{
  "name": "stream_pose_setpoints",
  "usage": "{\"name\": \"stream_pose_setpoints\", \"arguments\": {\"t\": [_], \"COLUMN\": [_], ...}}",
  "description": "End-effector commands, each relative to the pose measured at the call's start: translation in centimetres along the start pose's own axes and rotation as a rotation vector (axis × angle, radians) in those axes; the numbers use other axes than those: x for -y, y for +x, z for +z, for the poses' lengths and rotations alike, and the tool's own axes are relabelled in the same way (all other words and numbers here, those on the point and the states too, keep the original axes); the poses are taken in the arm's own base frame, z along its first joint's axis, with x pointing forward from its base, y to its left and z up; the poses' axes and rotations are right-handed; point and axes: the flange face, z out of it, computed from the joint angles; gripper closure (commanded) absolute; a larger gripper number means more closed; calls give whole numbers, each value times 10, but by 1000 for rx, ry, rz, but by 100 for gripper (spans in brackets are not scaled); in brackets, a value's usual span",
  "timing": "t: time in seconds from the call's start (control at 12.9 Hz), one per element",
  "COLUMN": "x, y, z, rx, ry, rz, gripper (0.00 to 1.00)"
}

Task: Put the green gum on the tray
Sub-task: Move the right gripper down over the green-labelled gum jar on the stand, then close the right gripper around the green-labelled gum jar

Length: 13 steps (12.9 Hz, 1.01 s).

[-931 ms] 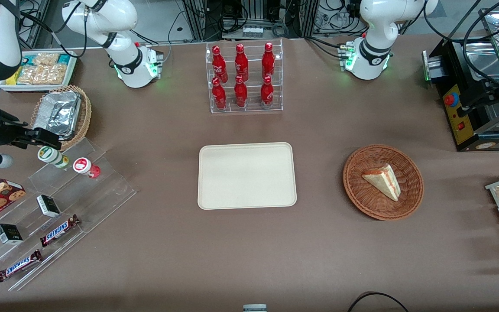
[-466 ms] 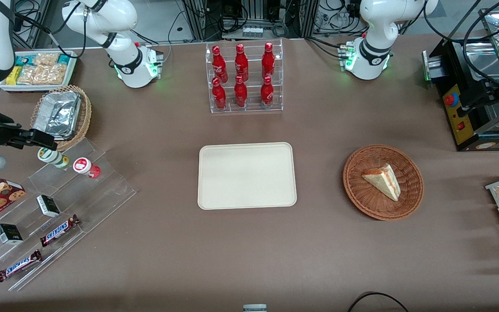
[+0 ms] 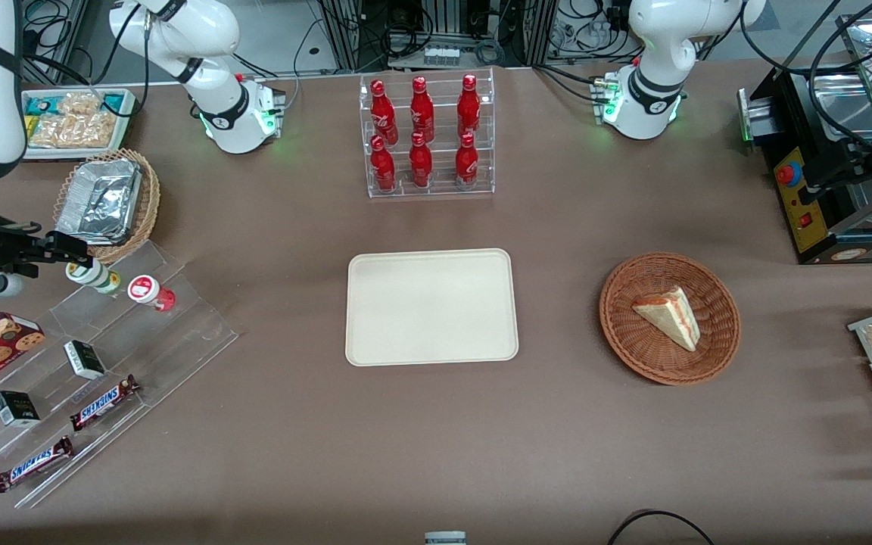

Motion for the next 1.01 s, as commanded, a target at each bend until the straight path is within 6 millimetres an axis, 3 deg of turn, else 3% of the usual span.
{"name": "stream_pose_setpoints", "arguments": {"t": [0.0,0.31,0.54,0.93], "x": [-9,-25,-29,-26], "y": [-38,-60,-72,-71], "z": [23,57,81,104], "rx": [-77,-134,-138,-162], "ry": [-10,-61,-35,-66], "rz": [-188,-382,-364,-371], "gripper": [1,1,1,1]}}
